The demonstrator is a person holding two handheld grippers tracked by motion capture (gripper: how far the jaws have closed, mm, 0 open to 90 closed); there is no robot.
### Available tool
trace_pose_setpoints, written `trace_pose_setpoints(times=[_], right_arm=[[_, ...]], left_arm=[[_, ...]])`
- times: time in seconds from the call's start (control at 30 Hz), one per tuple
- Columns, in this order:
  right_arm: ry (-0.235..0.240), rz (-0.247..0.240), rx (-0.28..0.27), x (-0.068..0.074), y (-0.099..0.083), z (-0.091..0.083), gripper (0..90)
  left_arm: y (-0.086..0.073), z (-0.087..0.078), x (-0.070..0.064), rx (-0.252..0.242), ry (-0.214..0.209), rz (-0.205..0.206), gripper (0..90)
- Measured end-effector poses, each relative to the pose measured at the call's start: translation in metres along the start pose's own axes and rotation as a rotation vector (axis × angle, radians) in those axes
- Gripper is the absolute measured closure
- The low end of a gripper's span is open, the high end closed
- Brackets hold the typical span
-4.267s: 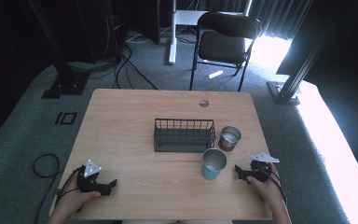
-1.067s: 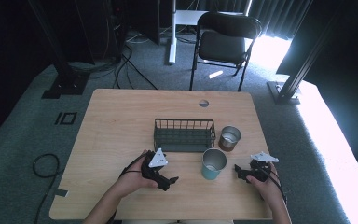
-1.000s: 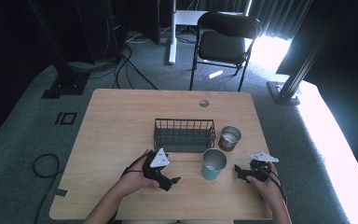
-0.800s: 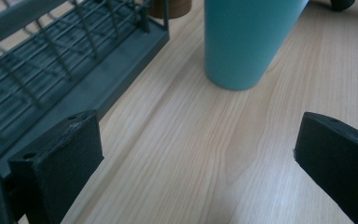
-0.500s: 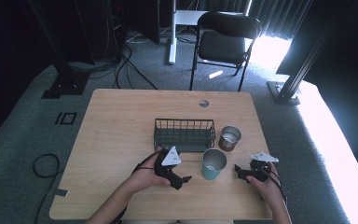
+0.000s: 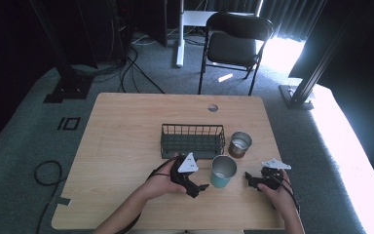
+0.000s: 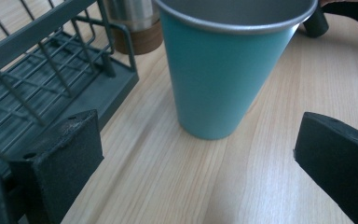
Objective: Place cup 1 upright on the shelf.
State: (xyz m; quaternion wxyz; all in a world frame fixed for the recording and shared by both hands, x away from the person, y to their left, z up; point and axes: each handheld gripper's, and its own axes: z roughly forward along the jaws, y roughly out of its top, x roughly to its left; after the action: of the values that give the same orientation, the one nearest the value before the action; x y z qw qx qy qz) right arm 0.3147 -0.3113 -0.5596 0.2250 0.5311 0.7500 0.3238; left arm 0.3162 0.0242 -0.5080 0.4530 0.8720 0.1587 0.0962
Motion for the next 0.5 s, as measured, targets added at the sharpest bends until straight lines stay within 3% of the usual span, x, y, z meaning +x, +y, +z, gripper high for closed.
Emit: trace_pose_setpoints(times=[0.3, 0.5], right_arm=[[0.0, 0.0, 0.0, 0.0, 0.0, 0.0, 11.4], [0.0, 0.0, 0.0, 0.0, 0.0, 0.0, 11.4]], left_arm=[[0.012, 0.013, -0.004, -0.026, -0.035, 0.021, 1.6], [0.02, 0.023, -0.005, -0.049, -0.042, 0.013, 1.6]])
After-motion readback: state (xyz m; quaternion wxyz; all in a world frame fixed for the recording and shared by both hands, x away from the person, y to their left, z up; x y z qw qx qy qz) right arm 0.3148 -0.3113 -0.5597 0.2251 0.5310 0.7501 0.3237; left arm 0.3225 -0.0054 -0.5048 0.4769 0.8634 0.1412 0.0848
